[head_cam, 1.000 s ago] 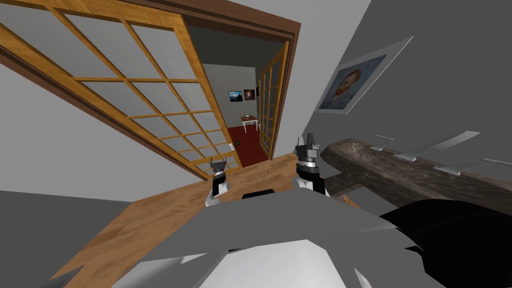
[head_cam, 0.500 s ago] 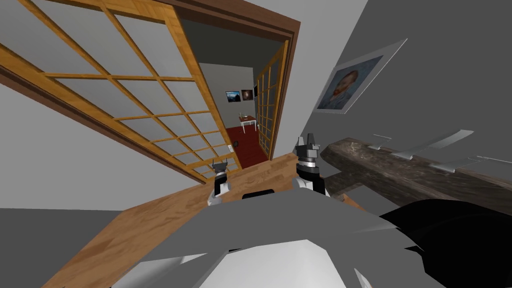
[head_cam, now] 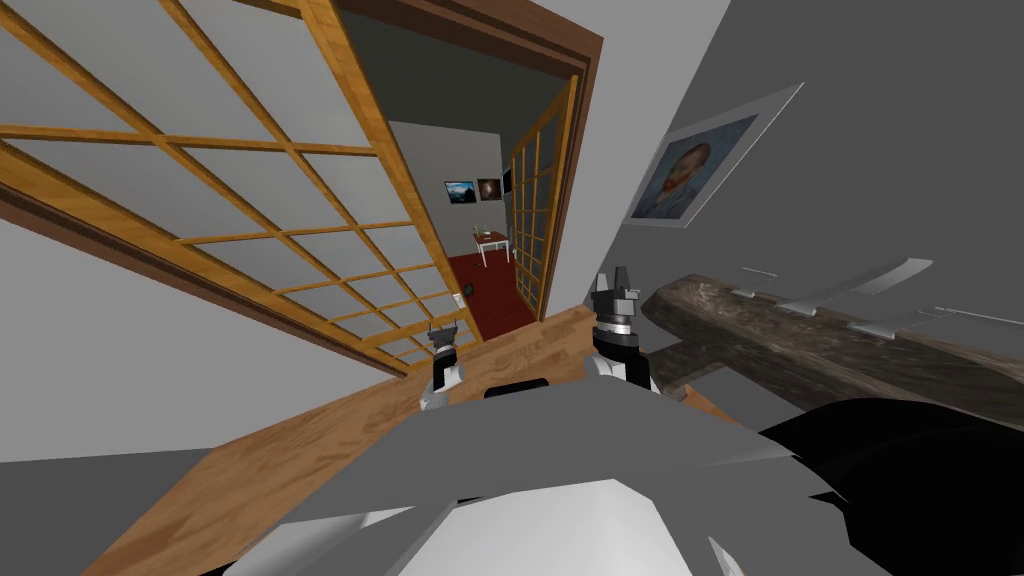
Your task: Push the door open
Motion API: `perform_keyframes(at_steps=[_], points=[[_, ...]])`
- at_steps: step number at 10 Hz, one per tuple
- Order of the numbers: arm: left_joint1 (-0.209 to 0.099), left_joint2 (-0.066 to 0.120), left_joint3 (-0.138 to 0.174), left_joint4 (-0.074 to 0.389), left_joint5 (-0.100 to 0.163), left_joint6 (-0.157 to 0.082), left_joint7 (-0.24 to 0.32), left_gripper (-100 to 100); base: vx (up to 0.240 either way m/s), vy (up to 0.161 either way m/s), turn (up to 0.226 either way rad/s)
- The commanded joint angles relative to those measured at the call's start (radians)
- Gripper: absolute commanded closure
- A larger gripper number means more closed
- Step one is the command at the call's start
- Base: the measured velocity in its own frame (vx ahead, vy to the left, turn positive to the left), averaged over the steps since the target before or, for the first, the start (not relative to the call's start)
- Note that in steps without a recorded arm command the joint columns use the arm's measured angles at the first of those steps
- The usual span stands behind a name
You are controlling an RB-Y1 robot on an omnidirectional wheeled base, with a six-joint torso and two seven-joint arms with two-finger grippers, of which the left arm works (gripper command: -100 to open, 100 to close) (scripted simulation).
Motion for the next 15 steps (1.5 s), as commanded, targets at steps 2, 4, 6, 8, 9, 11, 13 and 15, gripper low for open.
perform_keyframes(at_steps=[2, 4, 6, 8, 9, 11, 13, 15], points=[[-0.024, -0.002, 0.008, 0.067, 0.006, -0.013, 0.037, -100, 0.056, 0.040, -0.037], [-0.048, -0.007, 0.016, 0.122, 0.012, -0.025, 0.074, -100, 0.070, 0.063, -0.074], [-0.071, -0.013, 0.024, 0.188, 0.018, -0.037, 0.110, -100, 0.080, 0.074, -0.076], [-0.083, -0.015, 0.028, 0.218, 0.021, -0.043, 0.129, -100, 0.064, 0.048, -0.046], [-0.093, -0.019, 0.032, 0.244, 0.024, -0.048, 0.144, -100, 0.030, 0.028, -0.034], [-0.113, -0.025, 0.038, 0.296, 0.029, -0.058, 0.176, -100, 0.054, 0.044, -0.068], [-0.141, -0.034, 0.048, 0.368, 0.036, -0.072, 0.220, -100, 0.078, 0.071, -0.072], [-0.157, -0.041, 0.054, 0.409, 0.040, -0.081, 0.245, -100, 0.074, 0.085, -0.069]])
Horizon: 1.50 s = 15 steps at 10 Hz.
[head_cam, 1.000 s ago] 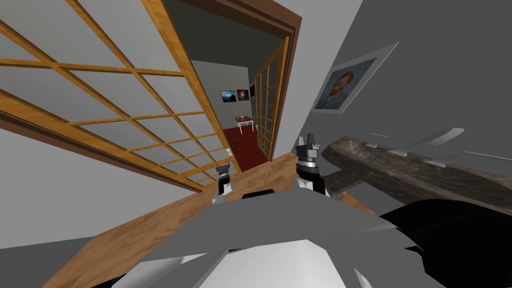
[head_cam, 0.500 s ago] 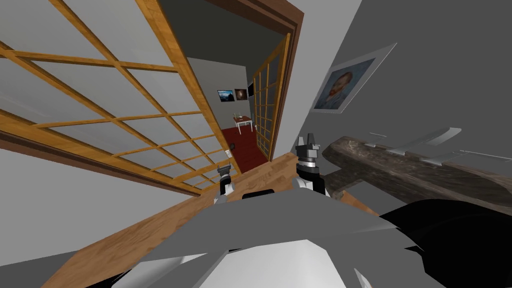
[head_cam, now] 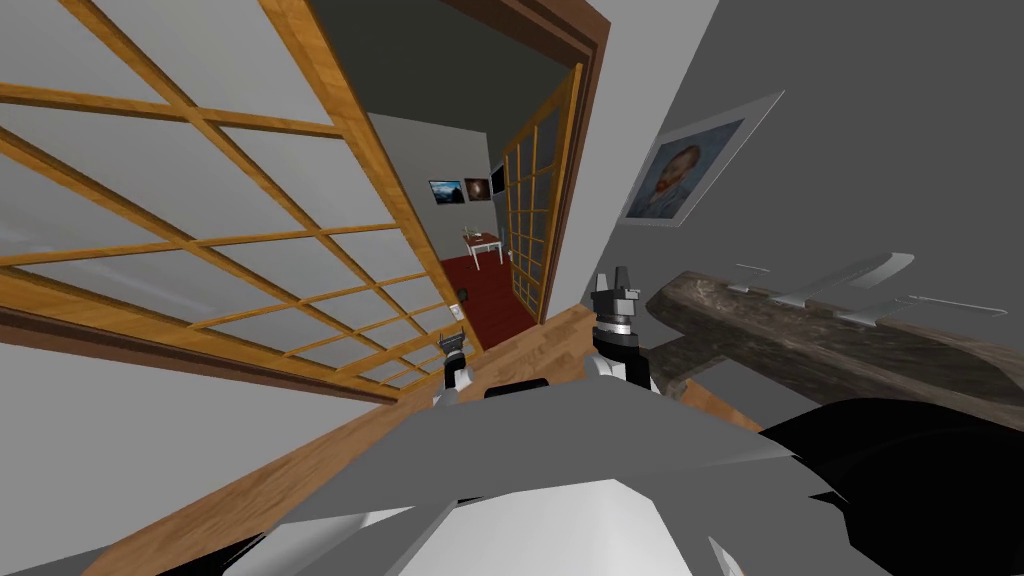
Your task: Push the door open
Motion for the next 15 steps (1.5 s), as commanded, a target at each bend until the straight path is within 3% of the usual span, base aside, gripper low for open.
perform_keyframes(at_steps=[1, 4, 6, 7, 10, 14, 15], points=[[-0.013, -0.006, 0.005, 0.033, 0.004, -0.005, 0.021, -100, 0.063, 0.057, -0.043], [-0.052, -0.025, 0.018, 0.134, 0.014, -0.025, 0.083, -100, 0.093, 0.071, -0.082], [-0.061, -0.022, 0.018, 0.151, 0.014, -0.039, 0.083, -100, 0.024, 0.026, -0.006], [-0.058, -0.003, 0.020, 0.149, 0.015, -0.036, 0.085, -100, 0.122, 0.040, -0.026], [-0.056, 0.012, 0.024, 0.152, 0.018, -0.037, 0.089, -100, 0.197, 0.071, -0.026], [-0.053, 0.000, 0.028, 0.156, 0.021, -0.038, 0.093, -100, 0.178, 0.066, -0.025], [-0.059, 0.006, 0.027, 0.168, 0.021, -0.045, 0.095, -100, 0.085, 0.028, -0.007]])
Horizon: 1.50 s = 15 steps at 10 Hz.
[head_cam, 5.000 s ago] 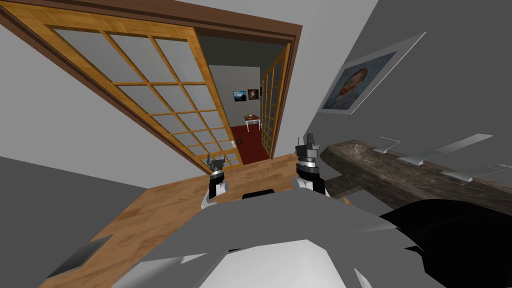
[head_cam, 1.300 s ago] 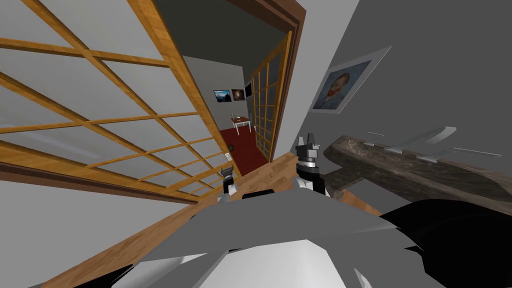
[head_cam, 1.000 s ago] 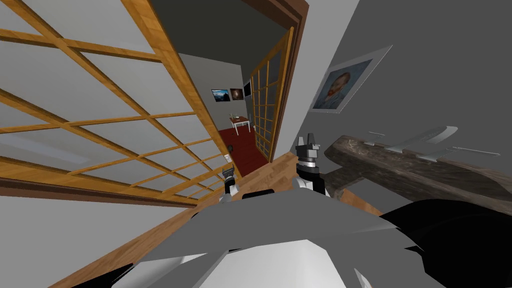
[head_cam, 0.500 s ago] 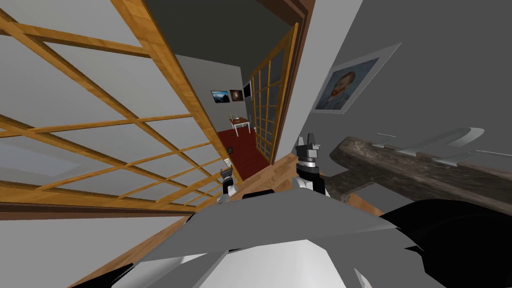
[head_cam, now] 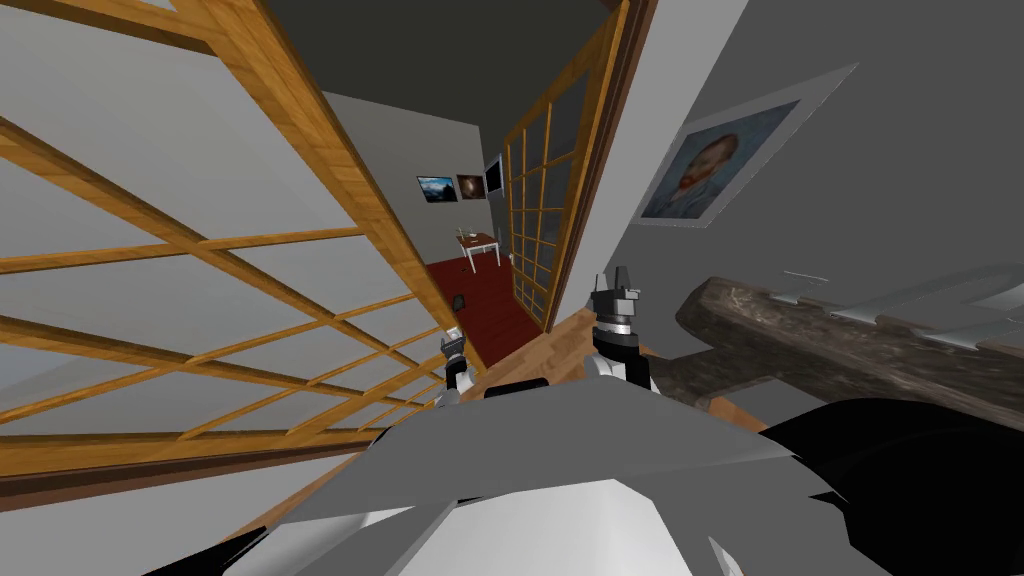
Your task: Push the door open
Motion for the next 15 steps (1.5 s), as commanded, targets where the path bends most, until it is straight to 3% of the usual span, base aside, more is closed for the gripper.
perform_keyframes(at_steps=[1, 6, 11, 13, 14, 15], points=[[0.000, 0.000, 0.000, 0.000, 0.000, 0.001, -0.001, 100, -0.014, -0.006, -0.002], [0.000, 0.000, 0.000, 0.000, 0.000, 0.001, -0.001, 100, -0.009, -0.005, -0.005], [0.034, 0.020, -0.007, -0.052, 0.051, 0.006, -0.033, 100, 0.156, 0.019, 0.012], [0.034, 0.020, -0.007, -0.057, 0.051, 0.006, -0.033, 100, 0.098, 0.000, 0.024], [0.055, 0.027, -0.011, -0.080, 0.080, 0.008, -0.051, 100, 0.130, 0.026, 0.008], [0.055, 0.027, -0.011, -0.080, 0.080, 0.008, -0.051, 100, 0.138, 0.023, 0.032]])
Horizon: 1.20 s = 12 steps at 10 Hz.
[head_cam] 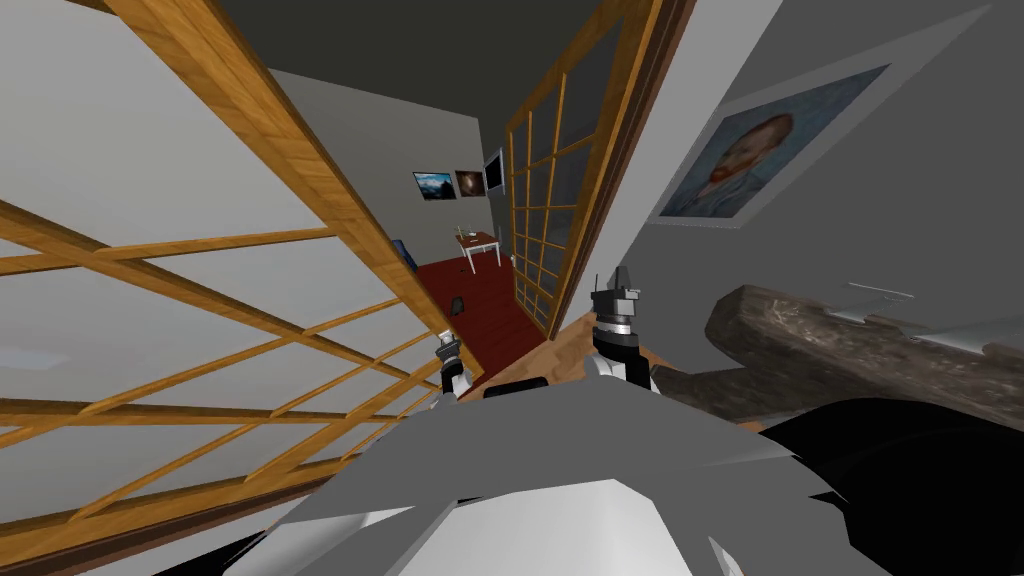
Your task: Push the door open
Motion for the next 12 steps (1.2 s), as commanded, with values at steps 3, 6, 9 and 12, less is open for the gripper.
perform_keyframes(at_steps=[3, 6, 9, 12], points=[[0.042, 0.019, 0.002, -0.066, 0.050, 0.007, -0.033, 100, 0.150, 0.019, 0.029], [0.042, 0.019, 0.002, -0.031, 0.050, 0.007, -0.033, 100, 0.056, 0.019, 0.000], [0.055, 0.021, 0.000, -0.084, 0.068, 0.007, -0.045, 100, 0.004, -0.001, 0.005], [0.076, 0.023, -0.004, -0.074, 0.097, 0.009, -0.063, 100, 0.139, 0.027, 0.043]])
